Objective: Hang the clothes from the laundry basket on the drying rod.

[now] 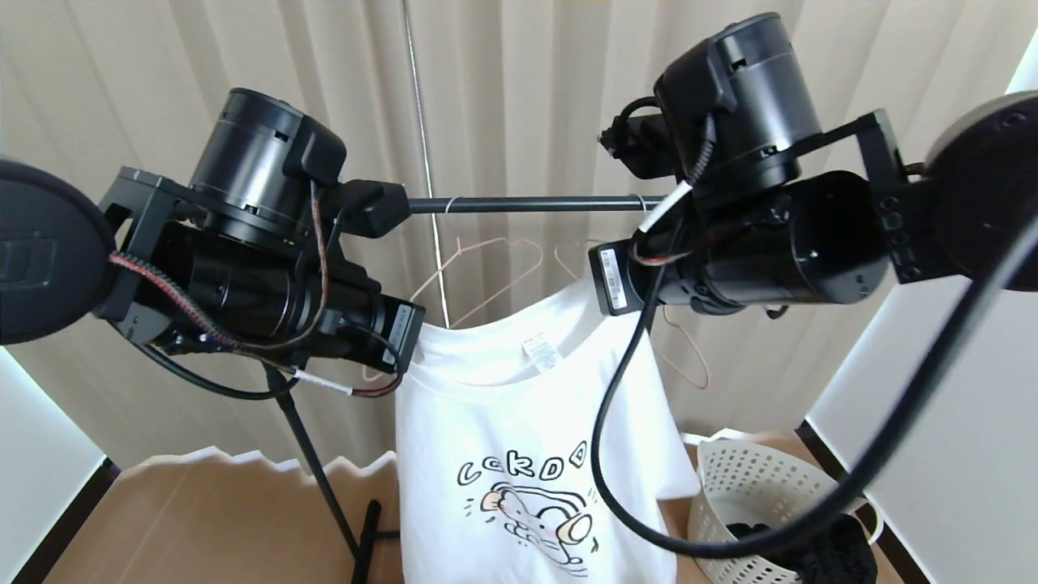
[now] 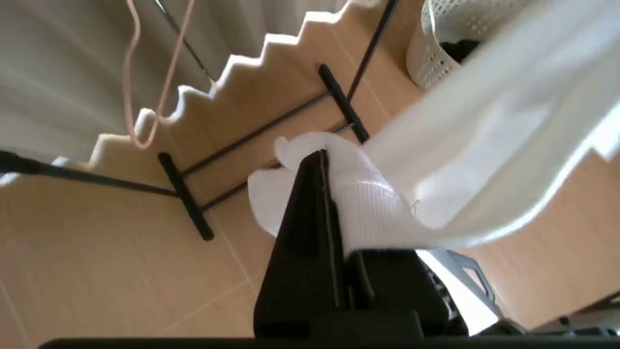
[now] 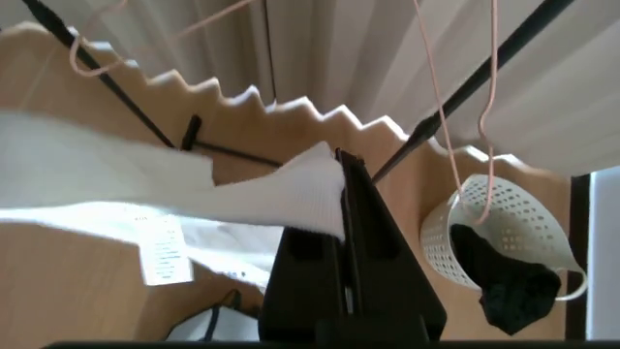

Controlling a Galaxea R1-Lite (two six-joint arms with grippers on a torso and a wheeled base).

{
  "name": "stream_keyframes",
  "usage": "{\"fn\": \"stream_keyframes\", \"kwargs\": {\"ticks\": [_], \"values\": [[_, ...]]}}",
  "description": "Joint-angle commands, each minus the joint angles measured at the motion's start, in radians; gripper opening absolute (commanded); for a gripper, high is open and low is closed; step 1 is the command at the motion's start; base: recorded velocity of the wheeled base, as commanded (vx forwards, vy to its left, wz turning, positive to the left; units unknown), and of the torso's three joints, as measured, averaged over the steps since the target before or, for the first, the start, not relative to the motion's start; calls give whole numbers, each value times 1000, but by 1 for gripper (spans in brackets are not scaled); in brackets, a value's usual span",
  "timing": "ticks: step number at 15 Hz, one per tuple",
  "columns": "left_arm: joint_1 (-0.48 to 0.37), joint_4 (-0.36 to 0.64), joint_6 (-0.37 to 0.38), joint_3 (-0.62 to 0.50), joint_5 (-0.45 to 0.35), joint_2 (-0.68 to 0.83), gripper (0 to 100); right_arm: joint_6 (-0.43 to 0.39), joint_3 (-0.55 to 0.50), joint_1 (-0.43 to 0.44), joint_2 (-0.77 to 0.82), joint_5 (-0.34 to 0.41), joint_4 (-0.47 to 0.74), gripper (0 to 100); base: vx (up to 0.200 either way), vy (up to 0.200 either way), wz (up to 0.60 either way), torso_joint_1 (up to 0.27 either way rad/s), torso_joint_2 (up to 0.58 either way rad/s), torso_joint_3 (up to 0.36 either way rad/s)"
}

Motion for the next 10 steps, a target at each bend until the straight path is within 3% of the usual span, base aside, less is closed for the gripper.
{"fn": "stream_keyframes", "kwargs": {"ticks": [1,4,6,10], "values": [[-74,11,-37,93,6,-57,0,11,-145,-33,162,-1,-29,0,0,0,0,0,0,0],[-192,11,-178,145,3,-59,0,48,-156,-37,214,5,-143,0,0,0,0,0,0,0],[-284,1,-331,141,-5,-37,0,80,-156,-35,236,8,-192,0,0,0,0,0,0,0],[-321,-34,-394,116,-5,-11,0,94,-157,-17,233,11,-221,0,0,0,0,0,0,0]]}}
